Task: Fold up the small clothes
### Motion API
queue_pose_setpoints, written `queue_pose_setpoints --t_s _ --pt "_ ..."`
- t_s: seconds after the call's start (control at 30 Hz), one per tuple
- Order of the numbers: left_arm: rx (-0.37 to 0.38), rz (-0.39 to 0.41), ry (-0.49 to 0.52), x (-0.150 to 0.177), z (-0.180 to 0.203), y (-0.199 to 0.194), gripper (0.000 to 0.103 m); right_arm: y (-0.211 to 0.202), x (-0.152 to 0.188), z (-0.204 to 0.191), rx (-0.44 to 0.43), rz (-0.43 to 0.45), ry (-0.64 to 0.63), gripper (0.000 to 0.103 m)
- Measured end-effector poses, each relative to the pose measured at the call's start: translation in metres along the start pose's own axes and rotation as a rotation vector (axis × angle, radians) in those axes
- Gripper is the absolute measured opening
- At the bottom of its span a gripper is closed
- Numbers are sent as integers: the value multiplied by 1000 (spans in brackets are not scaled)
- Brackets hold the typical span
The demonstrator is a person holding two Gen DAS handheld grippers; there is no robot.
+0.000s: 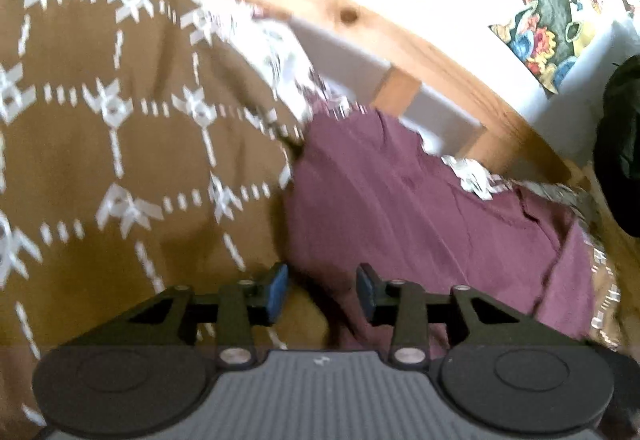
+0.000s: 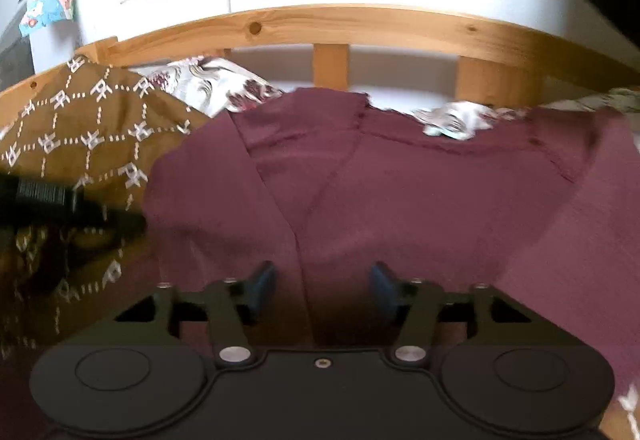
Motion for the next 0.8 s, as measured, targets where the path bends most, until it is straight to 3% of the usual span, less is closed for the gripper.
queue_pose_setpoints --t_s 0.07,0.17,0.37,0.43,0.5,0.67,0.8 --pt "-39 23 16 -12 0 3 41 -12 22 -3 49 -3 7 77" --pt "-109 4 21 -26 2 18 41 -30 56 -7 116 -2 43 86" --pt "-173 -17 -4 -32 -1 42 47 -46 105 0 226 -21 118 91" --pt "-220 -18 25 -29 5 42 56 -48 112 0 239 -12 127 92" --pt "-251 -18 29 -26 9 37 77 -48 114 -2 261 -3 115 92" --pt "-221 6 15 -4 20 0 95 -56 111 -4 248 72 118 98" --pt "-180 -16 62 28 31 -28 101 -69 106 0 213 180 127 99"
Point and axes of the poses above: each gripper's, at about its wrist camera, not at the fingertips, and y roughly the way its jaws point, z to its right, x to its underside, the point moved 4 cm from there along y, roughly the way its jaws point, and after that the axes turned 12 degrees about -z, right-handed, at the moved point
